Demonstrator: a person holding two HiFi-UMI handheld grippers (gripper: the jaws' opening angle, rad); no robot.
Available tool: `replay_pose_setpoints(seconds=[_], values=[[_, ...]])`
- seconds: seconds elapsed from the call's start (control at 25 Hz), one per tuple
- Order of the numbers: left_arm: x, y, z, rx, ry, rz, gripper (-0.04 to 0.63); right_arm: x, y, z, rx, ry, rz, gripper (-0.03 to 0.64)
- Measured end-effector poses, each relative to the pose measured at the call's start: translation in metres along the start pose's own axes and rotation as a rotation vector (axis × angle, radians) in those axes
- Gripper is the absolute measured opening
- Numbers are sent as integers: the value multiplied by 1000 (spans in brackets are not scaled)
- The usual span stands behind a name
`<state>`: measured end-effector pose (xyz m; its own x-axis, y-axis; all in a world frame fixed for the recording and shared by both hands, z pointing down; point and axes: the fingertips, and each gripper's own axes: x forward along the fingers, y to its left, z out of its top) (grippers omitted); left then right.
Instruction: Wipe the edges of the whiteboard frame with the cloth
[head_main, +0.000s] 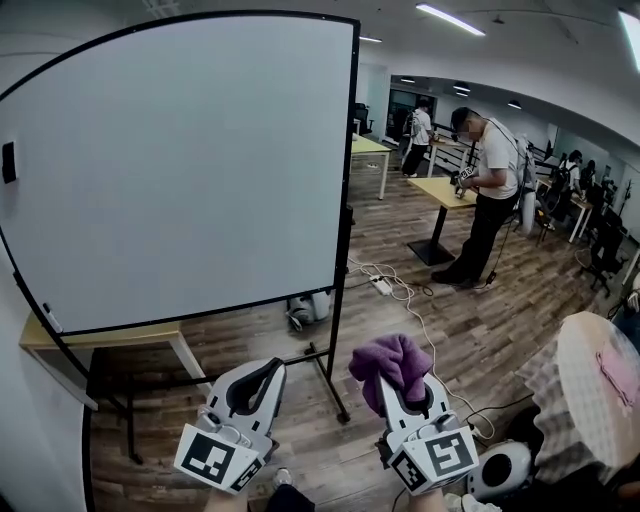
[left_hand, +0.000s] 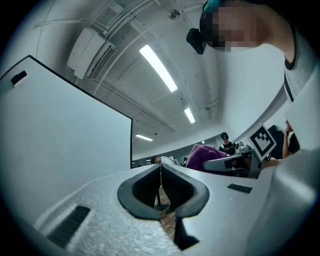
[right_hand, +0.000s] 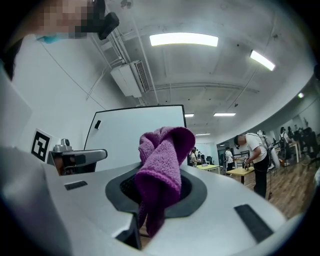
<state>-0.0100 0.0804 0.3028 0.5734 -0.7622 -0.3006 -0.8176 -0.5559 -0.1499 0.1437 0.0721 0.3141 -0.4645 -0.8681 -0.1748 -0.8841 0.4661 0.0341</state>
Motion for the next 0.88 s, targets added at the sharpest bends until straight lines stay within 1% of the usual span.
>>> replay_pose_setpoints(seconds=[0.32,0.88], values=[[53,41,-13,18,-3,-53,21,61,-24,2,7,-19,-34,66],[116,125,-42,2,-30,-129,21,160,-34,-15,-14,-11,-95,66]])
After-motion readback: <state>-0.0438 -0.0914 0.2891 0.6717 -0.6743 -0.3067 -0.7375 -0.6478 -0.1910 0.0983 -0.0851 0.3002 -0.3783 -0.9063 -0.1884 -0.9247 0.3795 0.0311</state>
